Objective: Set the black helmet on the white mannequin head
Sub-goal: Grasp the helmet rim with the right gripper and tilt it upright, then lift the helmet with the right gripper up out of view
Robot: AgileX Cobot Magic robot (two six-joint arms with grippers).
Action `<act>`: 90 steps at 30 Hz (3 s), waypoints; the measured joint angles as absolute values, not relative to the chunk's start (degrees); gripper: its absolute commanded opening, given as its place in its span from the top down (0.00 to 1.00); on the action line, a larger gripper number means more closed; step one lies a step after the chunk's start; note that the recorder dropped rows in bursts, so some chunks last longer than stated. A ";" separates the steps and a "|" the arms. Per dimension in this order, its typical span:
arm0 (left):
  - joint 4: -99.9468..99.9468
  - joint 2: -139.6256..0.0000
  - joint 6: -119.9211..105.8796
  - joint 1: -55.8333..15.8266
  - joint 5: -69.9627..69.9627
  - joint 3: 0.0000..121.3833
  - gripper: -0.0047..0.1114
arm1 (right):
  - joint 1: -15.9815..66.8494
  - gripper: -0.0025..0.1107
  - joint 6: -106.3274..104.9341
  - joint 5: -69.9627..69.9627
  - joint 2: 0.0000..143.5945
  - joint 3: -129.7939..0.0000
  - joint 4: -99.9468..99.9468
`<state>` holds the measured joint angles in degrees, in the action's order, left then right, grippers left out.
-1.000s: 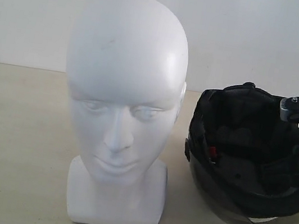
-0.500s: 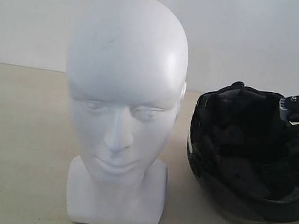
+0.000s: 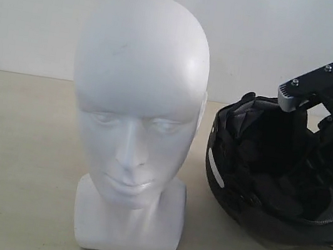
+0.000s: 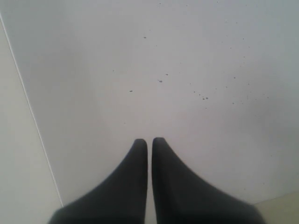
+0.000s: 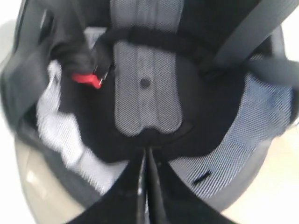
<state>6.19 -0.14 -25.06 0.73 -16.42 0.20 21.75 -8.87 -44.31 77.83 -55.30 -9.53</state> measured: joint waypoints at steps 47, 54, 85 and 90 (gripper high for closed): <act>6.19 -0.14 -25.06 0.73 -16.42 0.20 0.92 | 21.75 0.38 -38.81 -51.38 98.34 -63.94 8.12; 6.19 -0.14 -25.06 0.73 -16.42 0.20 0.92 | 22.06 0.96 -38.98 -49.46 99.39 -63.94 7.35; 6.19 -0.14 -25.06 0.73 -16.42 0.20 0.92 | 22.06 0.98 -24.90 -40.28 83.60 -63.60 4.85; 6.19 -0.14 -25.06 0.73 -16.42 0.20 0.92 | 22.06 0.98 -21.77 -34.60 76.01 -63.60 4.85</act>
<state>6.19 -0.14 -25.06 0.73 -16.42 0.20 22.06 -21.77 -34.60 76.01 -63.60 4.85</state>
